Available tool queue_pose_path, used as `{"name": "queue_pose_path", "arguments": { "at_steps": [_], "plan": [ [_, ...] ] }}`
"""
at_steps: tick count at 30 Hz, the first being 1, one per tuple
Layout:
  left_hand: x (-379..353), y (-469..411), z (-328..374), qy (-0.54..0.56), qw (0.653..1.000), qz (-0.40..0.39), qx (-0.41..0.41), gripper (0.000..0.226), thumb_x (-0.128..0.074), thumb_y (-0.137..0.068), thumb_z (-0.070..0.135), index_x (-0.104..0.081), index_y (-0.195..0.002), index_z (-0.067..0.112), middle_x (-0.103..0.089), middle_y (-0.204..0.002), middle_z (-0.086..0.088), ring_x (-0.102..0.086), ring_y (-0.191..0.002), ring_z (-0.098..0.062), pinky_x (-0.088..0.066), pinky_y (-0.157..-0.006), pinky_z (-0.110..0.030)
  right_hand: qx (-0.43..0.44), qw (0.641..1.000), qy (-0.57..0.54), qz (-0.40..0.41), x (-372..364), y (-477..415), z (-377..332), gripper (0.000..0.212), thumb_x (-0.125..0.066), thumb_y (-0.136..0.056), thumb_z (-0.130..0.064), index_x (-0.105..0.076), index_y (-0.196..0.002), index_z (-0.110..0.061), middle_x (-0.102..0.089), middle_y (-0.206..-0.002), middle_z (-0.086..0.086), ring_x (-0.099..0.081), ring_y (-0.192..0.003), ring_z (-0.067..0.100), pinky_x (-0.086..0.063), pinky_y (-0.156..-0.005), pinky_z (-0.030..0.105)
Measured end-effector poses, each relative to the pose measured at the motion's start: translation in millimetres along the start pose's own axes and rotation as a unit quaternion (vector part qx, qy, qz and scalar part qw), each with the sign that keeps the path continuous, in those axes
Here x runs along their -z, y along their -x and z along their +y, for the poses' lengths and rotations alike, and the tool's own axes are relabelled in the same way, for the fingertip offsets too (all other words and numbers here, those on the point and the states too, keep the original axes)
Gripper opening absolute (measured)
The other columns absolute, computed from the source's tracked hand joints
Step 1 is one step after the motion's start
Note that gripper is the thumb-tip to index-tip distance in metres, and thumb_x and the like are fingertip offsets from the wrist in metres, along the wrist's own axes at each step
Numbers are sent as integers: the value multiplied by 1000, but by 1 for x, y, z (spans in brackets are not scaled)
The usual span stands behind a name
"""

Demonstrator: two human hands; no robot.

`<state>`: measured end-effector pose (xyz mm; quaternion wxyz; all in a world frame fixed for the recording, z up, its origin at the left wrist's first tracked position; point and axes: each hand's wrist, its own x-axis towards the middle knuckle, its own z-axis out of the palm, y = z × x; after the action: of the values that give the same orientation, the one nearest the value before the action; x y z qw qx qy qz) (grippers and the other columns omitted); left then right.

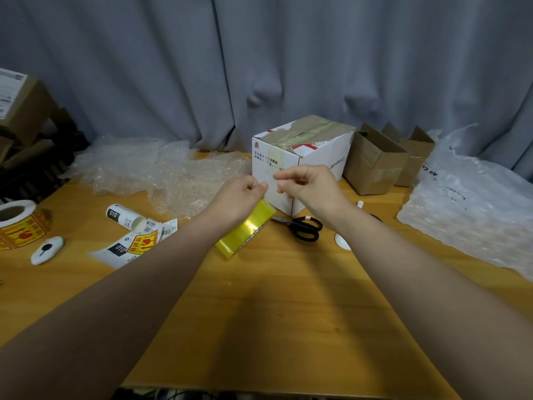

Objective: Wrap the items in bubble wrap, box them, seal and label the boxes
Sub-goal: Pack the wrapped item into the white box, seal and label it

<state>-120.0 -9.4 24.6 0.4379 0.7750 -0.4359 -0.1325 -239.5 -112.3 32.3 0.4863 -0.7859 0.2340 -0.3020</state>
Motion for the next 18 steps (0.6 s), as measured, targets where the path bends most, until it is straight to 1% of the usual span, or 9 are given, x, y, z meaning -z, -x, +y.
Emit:
{"name": "queue_pose_path", "arguments": {
  "at_steps": [1,3,6,9,10,12,14,16,18],
  "plan": [
    [0,2,1,2,1000,0,0,25,-51,-96,27,-56,-78,11,-51,-71,8,-45,-65,-3,-33,-56,-14,-6,1000,-1,2,0,1,1,17,-68,-86,-5,-72,-102,-8,-70,-90,6,-63,-81,6,-52,-82,17],
    [-1,4,2,1,1000,0,0,25,-51,-96,27,-56,-77,12,-51,-74,7,-47,-69,-6,-33,-57,-14,-9,1000,10,1,-2,3,1,19,-72,-83,-9,-73,-102,-9,-69,-93,2,-62,-90,8,-51,-88,21],
    [-3,6,2,-13,1000,3,-6,24,-51,-96,27,-56,-77,12,-53,-84,0,-47,-79,-12,-30,-56,-20,0,998,66,-9,-3,4,-1,17,-73,-82,-12,-74,-99,-9,-69,-91,-2,-62,-90,9,-49,-86,21],
    [-3,9,1,-41,999,13,-32,24,-52,-95,28,-58,-80,11,-52,-92,-3,-47,-81,-13,-26,-60,-20,39,983,177,-30,-2,2,-4,7,-70,-86,-18,-73,-88,-13,-64,-84,-5,-55,-81,5,-44,-77,24],
    [-3,10,0,-52,998,16,-42,23,-52,-95,30,-58,-82,12,-50,-94,-2,-46,-79,-11,-27,-61,-20,58,971,228,-33,-2,2,-4,9,-68,-87,-21,-71,-87,-13,-59,-88,-4,-52,-80,6,-41,-76,24],
    [-2,14,-2,-57,997,17,-57,20,-56,-93,33,-60,-86,14,-46,-98,0,-45,-74,-4,-30,-60,-15,86,950,298,-29,1,1,-4,14,-66,-89,-24,-68,-90,-10,-47,-100,-1,-46,-87,9,-40,-80,25],
    [-2,21,-5,-50,997,0,-62,18,-63,-88,35,-62,-96,19,-40,-103,2,-44,-74,1,-34,-65,-7,91,942,321,-29,6,2,-5,16,-65,-90,-24,-67,-90,-8,-43,-104,0,-45,-92,11,-40,-83,26],
    [-2,27,-6,-71,995,-30,-62,30,-67,-84,36,-59,-111,27,-39,-105,1,-42,-75,1,-36,-72,-14,66,941,330,-41,13,7,-2,20,-63,-91,-22,-66,-88,-3,-48,-98,2,-48,-88,14,-40,-78,26],
    [-2,31,-3,-76,994,-53,-53,46,-68,-84,36,-49,-126,29,-45,-95,3,-43,-70,1,-36,-62,-13,16,960,276,-42,17,16,3,24,-63,-91,-21,-65,-85,2,-56,-92,8,-57,-79,21,-47,-72,31]
  ]
}}
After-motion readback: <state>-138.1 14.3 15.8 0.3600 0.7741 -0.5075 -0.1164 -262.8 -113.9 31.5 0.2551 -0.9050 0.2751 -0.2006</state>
